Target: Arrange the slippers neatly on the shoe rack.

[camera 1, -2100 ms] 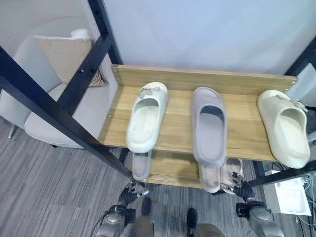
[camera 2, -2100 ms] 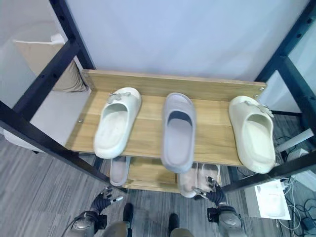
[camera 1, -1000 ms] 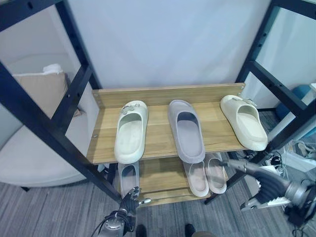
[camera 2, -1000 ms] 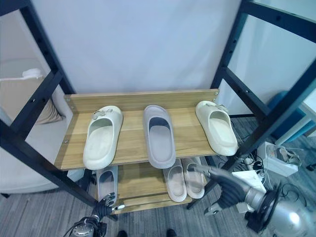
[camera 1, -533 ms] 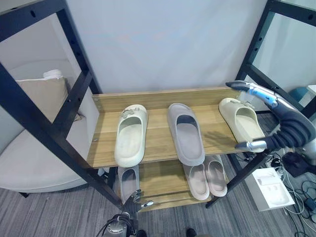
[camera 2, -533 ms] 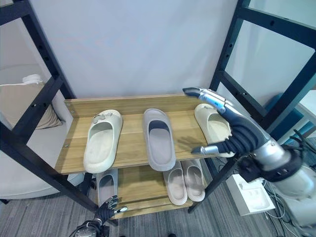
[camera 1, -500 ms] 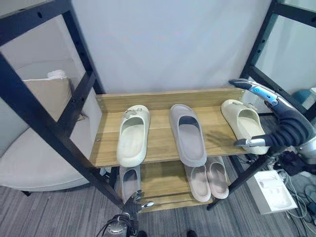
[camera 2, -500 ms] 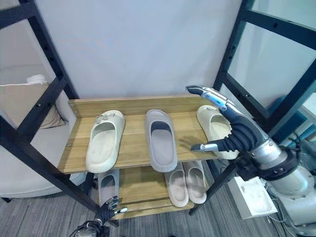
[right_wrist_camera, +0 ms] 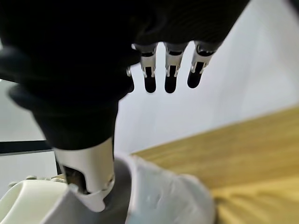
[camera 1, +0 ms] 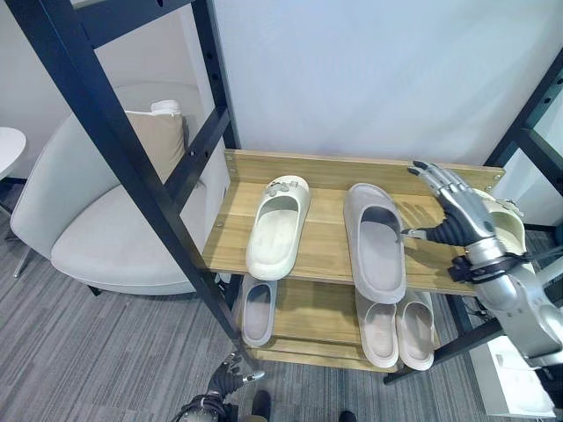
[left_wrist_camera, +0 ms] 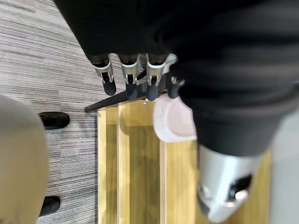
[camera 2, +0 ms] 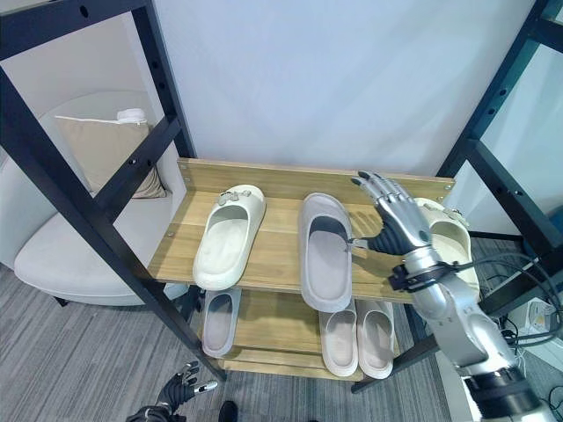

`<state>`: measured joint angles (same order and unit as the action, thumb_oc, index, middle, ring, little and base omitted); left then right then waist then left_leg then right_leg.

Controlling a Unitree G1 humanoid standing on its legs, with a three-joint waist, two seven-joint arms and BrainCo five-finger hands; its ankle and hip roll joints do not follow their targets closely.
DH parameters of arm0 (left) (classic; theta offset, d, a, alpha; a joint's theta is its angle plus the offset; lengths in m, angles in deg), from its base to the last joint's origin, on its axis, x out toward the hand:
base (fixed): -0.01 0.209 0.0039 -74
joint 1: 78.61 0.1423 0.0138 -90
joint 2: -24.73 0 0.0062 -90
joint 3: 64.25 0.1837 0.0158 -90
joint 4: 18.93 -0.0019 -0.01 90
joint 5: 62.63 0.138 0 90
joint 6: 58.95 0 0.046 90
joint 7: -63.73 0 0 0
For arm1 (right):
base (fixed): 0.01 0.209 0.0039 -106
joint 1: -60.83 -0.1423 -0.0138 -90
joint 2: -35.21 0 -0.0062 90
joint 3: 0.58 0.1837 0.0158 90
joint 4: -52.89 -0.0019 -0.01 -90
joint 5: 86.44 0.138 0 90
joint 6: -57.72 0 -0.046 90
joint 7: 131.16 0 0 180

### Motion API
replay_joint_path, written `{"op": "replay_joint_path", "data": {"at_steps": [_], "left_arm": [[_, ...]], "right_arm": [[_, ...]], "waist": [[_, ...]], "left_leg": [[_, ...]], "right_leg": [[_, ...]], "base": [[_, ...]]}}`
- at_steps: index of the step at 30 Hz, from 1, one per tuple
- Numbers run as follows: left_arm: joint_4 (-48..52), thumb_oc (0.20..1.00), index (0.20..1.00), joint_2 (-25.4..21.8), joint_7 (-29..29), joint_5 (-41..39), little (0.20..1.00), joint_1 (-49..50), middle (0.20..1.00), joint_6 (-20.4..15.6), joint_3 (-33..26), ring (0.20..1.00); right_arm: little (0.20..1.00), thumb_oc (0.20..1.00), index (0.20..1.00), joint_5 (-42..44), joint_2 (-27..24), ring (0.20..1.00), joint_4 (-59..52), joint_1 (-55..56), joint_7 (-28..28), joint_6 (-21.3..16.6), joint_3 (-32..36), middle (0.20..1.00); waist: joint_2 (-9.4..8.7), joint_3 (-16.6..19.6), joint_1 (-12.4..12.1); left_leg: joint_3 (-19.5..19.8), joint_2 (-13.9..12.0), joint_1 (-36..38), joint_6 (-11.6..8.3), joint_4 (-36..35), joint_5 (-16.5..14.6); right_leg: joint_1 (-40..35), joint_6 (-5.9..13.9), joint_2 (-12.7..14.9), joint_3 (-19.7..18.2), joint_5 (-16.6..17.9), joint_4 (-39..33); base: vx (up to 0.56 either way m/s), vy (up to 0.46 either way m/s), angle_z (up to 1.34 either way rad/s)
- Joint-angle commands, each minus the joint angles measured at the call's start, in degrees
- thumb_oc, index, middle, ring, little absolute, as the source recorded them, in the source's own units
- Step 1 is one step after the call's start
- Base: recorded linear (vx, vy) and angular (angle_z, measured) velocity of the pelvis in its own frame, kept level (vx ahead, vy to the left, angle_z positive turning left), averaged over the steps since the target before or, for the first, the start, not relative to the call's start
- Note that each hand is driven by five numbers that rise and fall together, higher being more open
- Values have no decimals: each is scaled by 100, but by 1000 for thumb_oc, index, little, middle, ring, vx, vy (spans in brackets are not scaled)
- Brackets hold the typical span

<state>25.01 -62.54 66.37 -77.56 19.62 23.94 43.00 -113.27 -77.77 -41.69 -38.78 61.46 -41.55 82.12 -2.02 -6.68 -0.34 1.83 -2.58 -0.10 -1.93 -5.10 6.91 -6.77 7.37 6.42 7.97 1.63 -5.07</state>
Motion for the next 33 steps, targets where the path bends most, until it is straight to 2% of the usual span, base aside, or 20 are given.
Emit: {"op": "replay_joint_path", "data": {"at_steps": [1, 7, 13, 14, 16, 22, 29, 33], "left_arm": [[-9, 1000, 1000, -139, 64, -116, 1000, -440, 1000, -194, -130, 1000], [-100, 1000, 1000, -100, 71, -70, 1000, -394, 1000, -205, -91, 1000], [-68, 1000, 1000, -116, 91, -52, 1000, -394, 1000, -237, -75, 1000], [-7, 1000, 1000, -143, 95, -58, 1000, -392, 1000, -256, -87, 1000], [5, 1000, 1000, -164, 94, -65, 1000, -392, 1000, -274, -99, 1000], [-26, 1000, 1000, -180, 106, -53, 1000, -434, 1000, -239, -145, 1000], [-46, 1000, 1000, -157, 109, -53, 1000, -474, 1000, -221, -173, 1000], [24, 1000, 1000, -156, 220, -106, 1000, -515, 1000, -215, -229, 1000]], "right_arm": [[1000, 1000, 1000, 324, -2, 1000, -15, -661, 265, -27, 1, 1000], [1000, 1000, 1000, 222, 159, 1000, 213, -818, 276, 9, -233, 1000], [1000, 1000, 1000, -52, -1, 1000, 541, -867, 296, 108, -319, 1000], [953, 953, 953, -256, -118, 953, 652, -870, 340, 180, -302, 953], [200, 200, 200, -489, -244, 200, 924, -880, 442, 256, -319, 200], [200, 200, 200, -811, -334, 200, 1213, -871, 401, 478, -284, 200], [200, 200, 200, -758, -260, 200, 1121, -847, 370, 501, -214, 200], [200, 200, 200, 25, 205, 200, 94, -736, 635, 334, 364, 200]], "waist": [[-189, -213, -287], [-197, -247, -416], [-196, -249, -470], [-199, -251, -487], [-194, -256, -492], [-195, -268, -516], [-179, -262, -500], [-158, -240, -445]], "left_leg": [[249, 193, 556, 123, 176, -993], [329, 206, 528, 124, 130, -964], [381, 220, 528, 112, 115, -956], [404, 227, 524, 106, 117, -954], [452, 230, 525, 99, 112, -955], [548, 232, 511, 83, 101, -942], [595, 233, 513, 71, 87, -918], [581, 214, 500, 65, 82, -874]], "right_leg": [[-43, -82, -23, 169, -394, 30], [-50, -64, -10, 256, -405, 9], [-87, -57, 4, 324, -430, 7], [-92, -59, 6, 344, -435, 7], [-116, -55, 17, 390, -441, 7], [-156, -60, 31, 516, -462, 12], [-187, -73, 32, 575, -468, 15], [-163, -87, 14, 572, -459, 8]], "base": [[37, 7, 15], [26, 5, 13], [12, 5, 2], [13, 1, 4], [19, 6, 11], [4, 0, 10], [0, 1, 2], [-15, -7, 2]]}}
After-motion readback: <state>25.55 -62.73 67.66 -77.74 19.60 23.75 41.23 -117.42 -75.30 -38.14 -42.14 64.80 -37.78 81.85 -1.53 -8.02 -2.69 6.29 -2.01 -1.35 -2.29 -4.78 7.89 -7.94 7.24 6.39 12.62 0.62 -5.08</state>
